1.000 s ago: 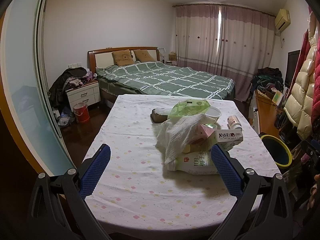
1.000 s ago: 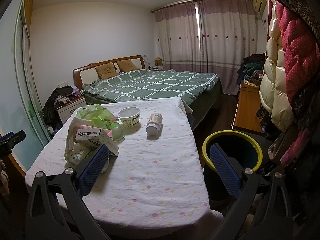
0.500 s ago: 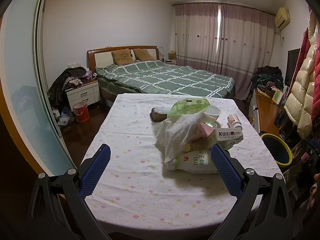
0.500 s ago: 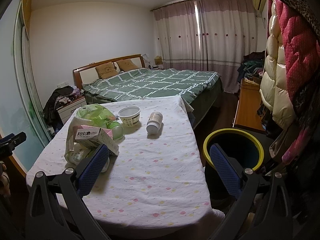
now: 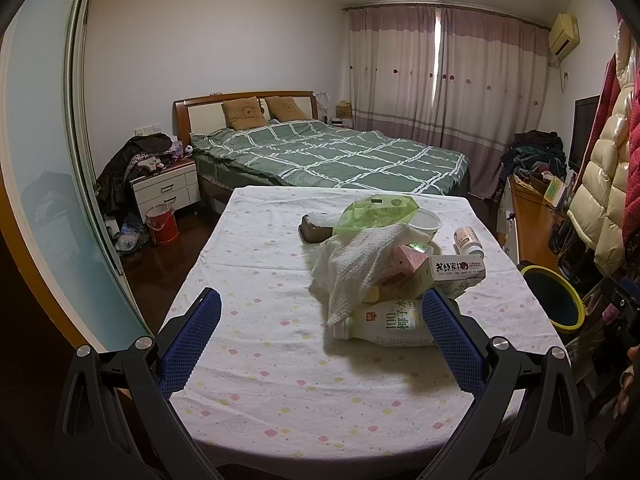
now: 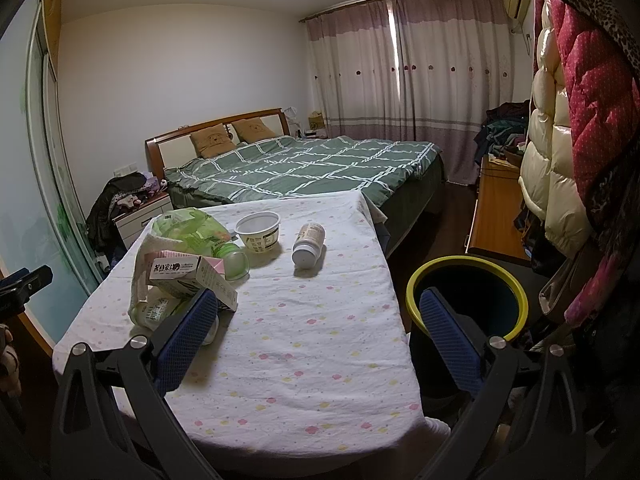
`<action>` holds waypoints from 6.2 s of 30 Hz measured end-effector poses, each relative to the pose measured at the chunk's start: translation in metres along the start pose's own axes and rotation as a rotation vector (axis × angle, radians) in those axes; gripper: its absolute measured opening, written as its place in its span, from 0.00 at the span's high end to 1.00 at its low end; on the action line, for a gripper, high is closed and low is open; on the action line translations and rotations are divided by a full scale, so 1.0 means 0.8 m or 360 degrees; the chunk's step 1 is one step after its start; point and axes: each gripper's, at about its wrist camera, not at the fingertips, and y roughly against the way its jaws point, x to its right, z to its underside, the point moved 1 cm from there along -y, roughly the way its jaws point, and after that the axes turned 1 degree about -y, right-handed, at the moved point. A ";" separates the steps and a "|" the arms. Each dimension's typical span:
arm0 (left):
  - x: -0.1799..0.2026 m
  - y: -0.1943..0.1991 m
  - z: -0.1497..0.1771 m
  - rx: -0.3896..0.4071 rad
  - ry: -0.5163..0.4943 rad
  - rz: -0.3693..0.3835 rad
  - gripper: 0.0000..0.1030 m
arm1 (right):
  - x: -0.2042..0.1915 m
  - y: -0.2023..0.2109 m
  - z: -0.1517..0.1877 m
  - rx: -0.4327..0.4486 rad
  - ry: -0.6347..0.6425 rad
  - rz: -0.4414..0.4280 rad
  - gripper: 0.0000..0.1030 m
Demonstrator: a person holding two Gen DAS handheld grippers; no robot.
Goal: Collect trash
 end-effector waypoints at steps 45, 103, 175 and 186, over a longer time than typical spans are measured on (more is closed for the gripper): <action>-0.013 -0.033 0.009 -0.0068 0.0001 -0.0011 0.04 | -0.038 -0.059 -0.027 -0.0085 0.0118 -0.0133 0.06; 0.010 -0.126 -0.015 -0.0118 -0.0038 0.0208 0.04 | -0.071 -0.172 -0.184 -0.0206 0.0342 -0.0720 0.97; 0.031 -0.185 -0.089 -0.0165 -0.0206 0.0271 0.95 | 0.255 -0.246 0.013 -0.0623 -0.0332 0.0267 0.62; 0.068 -0.121 -0.201 0.0104 -0.0438 0.0206 0.95 | 0.270 -0.227 0.016 -0.0584 -0.0382 0.0278 0.62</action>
